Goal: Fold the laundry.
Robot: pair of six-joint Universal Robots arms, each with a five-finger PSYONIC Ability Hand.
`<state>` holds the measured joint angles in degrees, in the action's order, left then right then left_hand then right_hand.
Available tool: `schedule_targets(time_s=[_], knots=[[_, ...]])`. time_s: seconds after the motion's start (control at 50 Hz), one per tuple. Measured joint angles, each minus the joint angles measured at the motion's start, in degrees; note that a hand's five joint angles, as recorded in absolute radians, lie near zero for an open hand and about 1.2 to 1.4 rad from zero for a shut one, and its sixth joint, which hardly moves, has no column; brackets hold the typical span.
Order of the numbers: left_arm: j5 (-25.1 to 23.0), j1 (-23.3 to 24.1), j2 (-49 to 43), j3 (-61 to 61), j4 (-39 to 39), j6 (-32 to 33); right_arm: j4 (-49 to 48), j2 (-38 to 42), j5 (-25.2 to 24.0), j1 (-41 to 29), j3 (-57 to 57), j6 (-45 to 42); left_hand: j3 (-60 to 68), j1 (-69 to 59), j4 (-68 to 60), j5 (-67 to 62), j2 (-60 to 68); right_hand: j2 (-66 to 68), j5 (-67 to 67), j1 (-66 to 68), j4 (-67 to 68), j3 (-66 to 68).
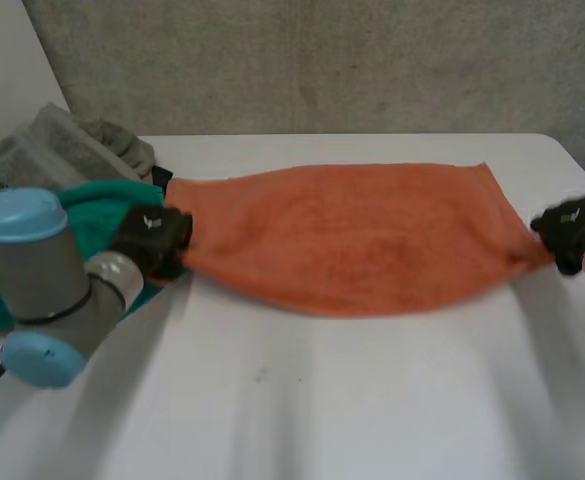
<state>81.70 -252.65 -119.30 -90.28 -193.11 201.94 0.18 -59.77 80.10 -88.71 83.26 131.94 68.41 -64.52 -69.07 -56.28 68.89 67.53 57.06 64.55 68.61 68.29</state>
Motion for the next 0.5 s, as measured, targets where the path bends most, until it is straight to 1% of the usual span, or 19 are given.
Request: schedule_targets(time_s=[0.06, 0.08, 0.12, 0.22, 0.28, 0.32, 0.38, 0.46, 0.5], knots=[[0.03, 0.19, 4.89, -5.94, 5.51, 4.77, 7.29, -4.31, 1.29, 0.55, 4.24, -4.90, 0.00, 0.00, 0.00, 0.00, 0.00, 0.00, 0.16, 0.00, 0.00, 0.00], [0.03, 0.22, 5.81, -6.86, 6.55, 5.51, 8.19, -5.07, 1.46, 0.67, 4.81, -5.40, 0.00, 0.00, 0.00, 0.00, 0.00, 0.00, 0.16, 0.00, 0.00, 0.00], [0.04, 0.39, 10.93, -11.52, 12.07, 9.40, 13.64, -10.56, 2.73, 1.52, 8.79, -8.32, 0.00, 0.00, 0.00, 0.00, 0.00, 0.00, 0.16, 0.00, 0.00, 0.00], [-0.16, 0.68, 19.49, -18.03, 21.19, 17.39, 19.84, -21.80, 2.76, 3.21, 16.46, -14.65, 0.00, 0.00, 0.00, 0.00, 0.00, 0.00, 0.16, 0.00, 0.00, 0.00], [-0.15, 0.79, 21.61, -19.12, 23.52, 20.89, 20.89, -25.34, 1.85, 3.70, 19.35, -18.05, 0.00, 0.00, 0.00, 0.00, 0.00, 0.00, 0.16, 0.00, 0.01, 0.00], [-0.11, 0.87, 21.82, -18.53, 23.95, 22.29, 20.74, -25.76, 1.26, 3.81, 20.24, -19.50, 0.00, 0.00, 0.00, 0.00, 0.00, 0.00, 0.16, 0.00, 0.01, 0.00], [-0.02, 0.95, 19.91, -15.71, 22.87, 21.96, 18.88, -23.22, 0.87, 3.61, 18.92, -18.59, 0.00, 0.00, 0.00, 0.00, 0.00, 0.00, 0.16, 0.00, 0.01, 0.00], [0.07, 0.96, 15.57, -10.48, 20.03, 18.41, 14.59, -17.75, 1.13, 3.18, 14.56, -13.89, 0.00, 0.00, -0.01, 0.00, 0.00, 0.00, 0.16, 0.00, 0.01, 0.00], [0.15, 1.00, 11.83, -5.92, 17.52, 14.76, 10.34, -13.38, 1.65, 2.59, 10.39, -9.31, 0.00, 0.00, -0.01, 0.00, 0.00, 0.00, 0.16, 0.00, 0.01, 0.00]])
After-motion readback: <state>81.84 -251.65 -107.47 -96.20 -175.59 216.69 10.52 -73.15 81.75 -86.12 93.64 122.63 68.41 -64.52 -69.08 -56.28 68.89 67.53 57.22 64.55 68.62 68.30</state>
